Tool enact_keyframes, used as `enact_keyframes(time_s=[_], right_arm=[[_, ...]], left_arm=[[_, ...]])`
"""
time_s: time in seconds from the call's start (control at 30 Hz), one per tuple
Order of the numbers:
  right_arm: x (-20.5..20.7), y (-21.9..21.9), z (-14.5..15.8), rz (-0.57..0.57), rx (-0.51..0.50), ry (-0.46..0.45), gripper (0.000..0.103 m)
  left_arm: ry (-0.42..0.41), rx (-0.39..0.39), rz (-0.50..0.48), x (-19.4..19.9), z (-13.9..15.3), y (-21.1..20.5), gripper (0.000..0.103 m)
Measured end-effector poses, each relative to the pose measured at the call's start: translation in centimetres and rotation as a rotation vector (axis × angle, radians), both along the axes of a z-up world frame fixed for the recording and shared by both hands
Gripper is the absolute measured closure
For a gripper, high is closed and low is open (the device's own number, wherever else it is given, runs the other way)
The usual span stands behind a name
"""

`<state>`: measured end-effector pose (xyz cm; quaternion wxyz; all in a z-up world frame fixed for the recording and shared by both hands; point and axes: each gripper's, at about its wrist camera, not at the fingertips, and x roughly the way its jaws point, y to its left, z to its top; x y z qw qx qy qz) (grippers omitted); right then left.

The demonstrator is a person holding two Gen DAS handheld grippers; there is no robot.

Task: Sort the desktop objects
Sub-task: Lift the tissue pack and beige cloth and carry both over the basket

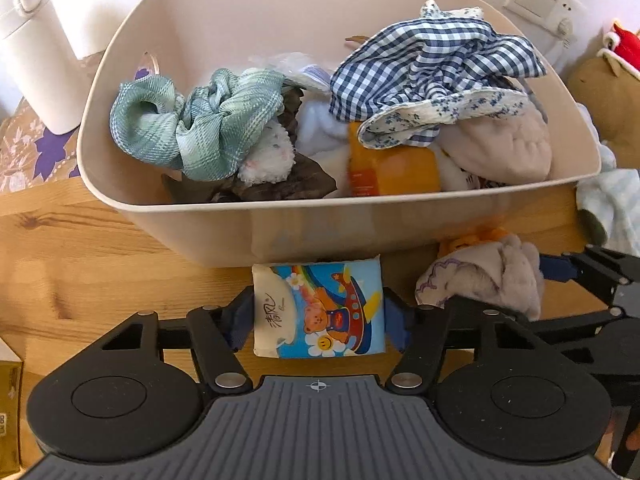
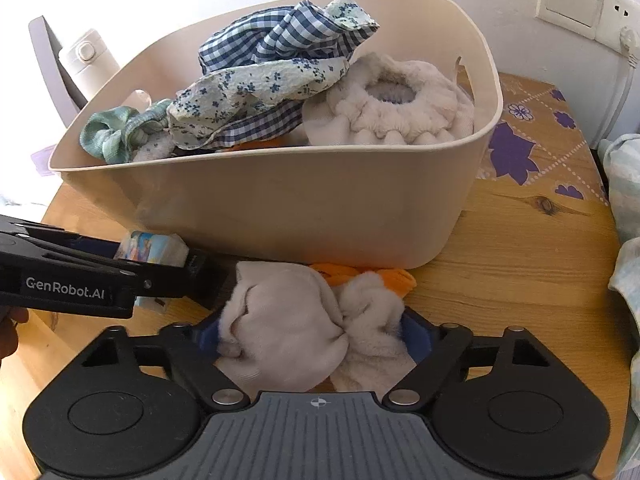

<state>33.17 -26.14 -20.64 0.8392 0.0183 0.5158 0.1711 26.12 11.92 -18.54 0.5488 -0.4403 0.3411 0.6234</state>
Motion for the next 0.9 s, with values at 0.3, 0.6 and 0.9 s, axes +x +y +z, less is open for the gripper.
enact_keyframes(time_s=[0.3, 0.6, 0.9], right_arm=[[-0.9, -0.8, 0.7, 0.020, 0.005, -0.018, 0.041], [-2.9, -1.0, 1.5, 0.021, 0.006, -0.027, 0.047], [-4.8, -2.9, 3.1, 0.018, 0.007, -0.055, 0.049]], left_arm=[[0.014, 0.025, -0.029, 0.0, 0.8, -1.6, 0.039], [0.040, 0.041, -0.037, 0.6, 1.9, -3.4, 0.039], [0.069, 0.063, -0.058, 0.9, 3.3, -5.3, 0.039]])
